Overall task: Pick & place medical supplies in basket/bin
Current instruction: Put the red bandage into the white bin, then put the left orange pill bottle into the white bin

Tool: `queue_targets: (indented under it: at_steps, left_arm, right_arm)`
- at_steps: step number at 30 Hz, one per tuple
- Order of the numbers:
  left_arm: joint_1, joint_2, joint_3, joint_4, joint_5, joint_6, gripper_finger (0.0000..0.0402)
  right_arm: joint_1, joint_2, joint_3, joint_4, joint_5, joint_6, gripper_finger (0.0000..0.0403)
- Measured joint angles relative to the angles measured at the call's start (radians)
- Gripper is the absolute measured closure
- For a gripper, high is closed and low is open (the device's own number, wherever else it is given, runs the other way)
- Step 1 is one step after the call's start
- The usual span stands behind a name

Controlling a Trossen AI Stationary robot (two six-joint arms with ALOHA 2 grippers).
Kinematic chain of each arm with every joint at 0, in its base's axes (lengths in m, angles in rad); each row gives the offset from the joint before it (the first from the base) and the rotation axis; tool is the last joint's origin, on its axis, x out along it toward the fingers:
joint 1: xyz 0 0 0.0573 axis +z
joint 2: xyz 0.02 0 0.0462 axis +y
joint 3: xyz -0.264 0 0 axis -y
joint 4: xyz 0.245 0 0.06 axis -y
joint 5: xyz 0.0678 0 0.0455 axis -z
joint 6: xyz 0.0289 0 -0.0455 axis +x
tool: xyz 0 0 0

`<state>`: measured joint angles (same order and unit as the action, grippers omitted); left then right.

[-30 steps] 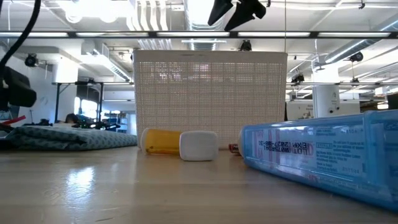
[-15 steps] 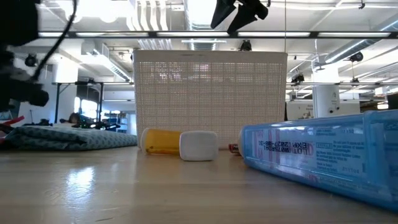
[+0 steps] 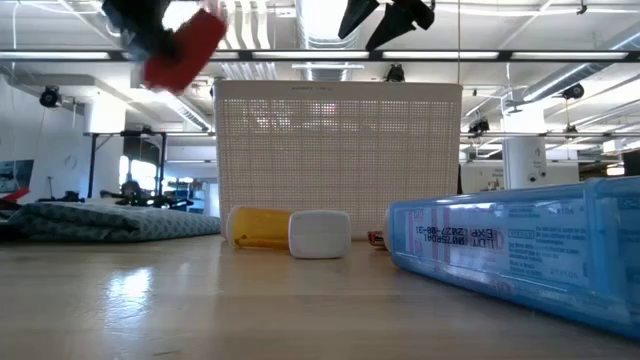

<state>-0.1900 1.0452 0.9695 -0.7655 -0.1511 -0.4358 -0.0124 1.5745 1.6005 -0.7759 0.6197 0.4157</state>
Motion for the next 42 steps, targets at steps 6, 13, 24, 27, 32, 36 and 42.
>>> queue_targets:
  at_steps: [6, 13, 24, 27, 32, 36, 42]
  left_arm:
    - [0.117, -0.12, 0.032, 0.401, -0.1, 0.196, 0.0333]
    - [0.401, 0.009, 0.026, 0.513, -0.113, 0.305, 0.0323]
    - [0.517, 0.25, 0.263, 0.451, -0.104, 0.366, 0.0144]
    - [0.509, 0.291, 0.377, 0.263, -0.104, 0.423, 0.0112]
    - [0.463, 0.319, 0.529, -0.126, -0.093, 0.438, 0.0101]
    - [0.381, 0.283, 0.531, -0.259, -0.062, 0.438, 0.01]
    - [0.245, 0.162, 0.41, -0.278, -0.03, 0.325, 0.01]
  right_arm:
    - [-0.001, 0.0, 0.0, -0.001, 0.0, -0.001, 0.0074]
    - [-0.001, -0.007, 0.0, -0.003, 0.009, -0.004, 0.0074]
    - [-0.001, -0.061, 0.0, -0.129, 0.024, 0.054, 0.0074]
    - [-0.001, -0.068, 0.0, -0.178, 0.038, 0.066, 0.0074]
    - [-0.001, -0.069, 0.0, -0.242, 0.002, 0.083, 0.0074]
    - [-0.002, -0.059, 0.0, -0.243, -0.121, 0.084, 0.0074]
    - [0.0, -0.02, 0.0, -0.23, -0.289, 0.109, 0.0074]
